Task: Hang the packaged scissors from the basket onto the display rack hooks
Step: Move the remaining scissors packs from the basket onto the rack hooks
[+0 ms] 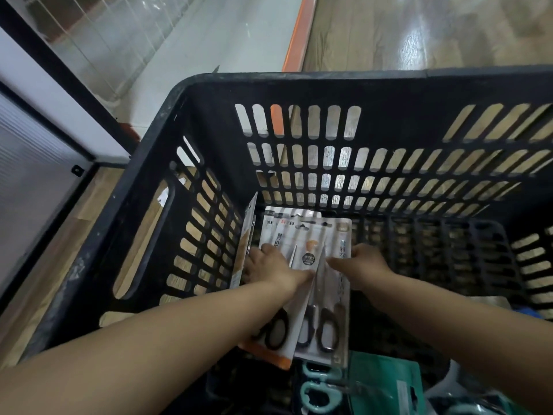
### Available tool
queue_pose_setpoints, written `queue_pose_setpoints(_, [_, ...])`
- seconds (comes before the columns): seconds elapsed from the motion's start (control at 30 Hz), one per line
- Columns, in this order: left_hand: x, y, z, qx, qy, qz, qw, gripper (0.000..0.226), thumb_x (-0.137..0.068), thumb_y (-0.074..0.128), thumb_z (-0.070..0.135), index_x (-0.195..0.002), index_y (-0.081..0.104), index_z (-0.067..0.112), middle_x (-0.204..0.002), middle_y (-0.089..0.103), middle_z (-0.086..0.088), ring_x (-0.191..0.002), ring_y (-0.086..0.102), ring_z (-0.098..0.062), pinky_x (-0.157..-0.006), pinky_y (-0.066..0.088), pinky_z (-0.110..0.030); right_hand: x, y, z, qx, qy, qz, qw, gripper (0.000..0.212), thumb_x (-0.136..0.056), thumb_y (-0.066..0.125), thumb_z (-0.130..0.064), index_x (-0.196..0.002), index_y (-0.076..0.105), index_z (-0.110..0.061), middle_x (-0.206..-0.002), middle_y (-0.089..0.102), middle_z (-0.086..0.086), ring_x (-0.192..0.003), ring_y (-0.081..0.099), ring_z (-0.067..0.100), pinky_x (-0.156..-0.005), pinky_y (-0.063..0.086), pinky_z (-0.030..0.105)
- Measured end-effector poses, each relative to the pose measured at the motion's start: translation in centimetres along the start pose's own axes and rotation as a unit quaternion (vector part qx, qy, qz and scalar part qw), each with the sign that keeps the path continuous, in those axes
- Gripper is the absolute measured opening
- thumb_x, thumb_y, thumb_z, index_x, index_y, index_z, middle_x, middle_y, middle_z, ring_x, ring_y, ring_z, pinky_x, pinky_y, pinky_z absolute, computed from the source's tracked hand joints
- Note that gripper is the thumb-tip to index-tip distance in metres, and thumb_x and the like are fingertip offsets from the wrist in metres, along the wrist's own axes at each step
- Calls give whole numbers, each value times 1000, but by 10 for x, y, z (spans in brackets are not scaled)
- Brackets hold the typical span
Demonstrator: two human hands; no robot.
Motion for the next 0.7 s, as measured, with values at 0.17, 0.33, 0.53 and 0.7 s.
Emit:
queue_pose_setpoints(0.17, [1, 6, 0, -5, 6, -46, 999, 101, -74, 68, 59, -146, 19, 8, -152, 12, -16, -141, 15, -33, -112, 24, -41, 4, 2, 9, -61, 22, -36, 997, 13, -89, 57, -10, -79, 63, -15, -98, 68, 14, -92, 66, 31, -85, 54, 49])
queue_pose_setpoints(0.33, [-2, 6, -2, -38, -9, -53, 998, 108, -68, 67, 67, -145, 20, 8, -149, 18, -17, -140, 16, -34, -110, 27, -42, 3, 4, 18, -86, 45, -41, 994, 10, -89, 55, -10, -85, 63, -15, -99, 68, 14, -91, 66, 31, -81, 55, 48])
queue_pose_setpoints(0.53, [1, 9, -1, -7, -4, -58, 998, 105, -69, 69, 63, -144, 20, 9, -149, 24, -16, -138, 25, -33, -108, 31, -41, 5, -3, 23, -89, 62, -14, 994, 13, -90, 56, -15, -101, 61, -9, -105, 65, 16, -96, 63, 33, -89, 52, 47])
queue_pose_setpoints(0.7, [9, 9, 9, 101, 12, -85, 991, 79, -83, 67, 42, -141, 26, 7, -146, 37, -12, -132, 38, -30, -103, 36, -36, 10, -16, 24, -87, 74, -12, 993, 26, -95, 47, -17, -117, 55, -6, -112, 61, 17, -100, 59, 34, -91, 50, 47])
Point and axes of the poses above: each hand's wrist, its own x-axis away from the middle knuckle, its own y-axis out of the palm, z = x × y, the point moved 10 cm from there along -x, towards the middle knuckle
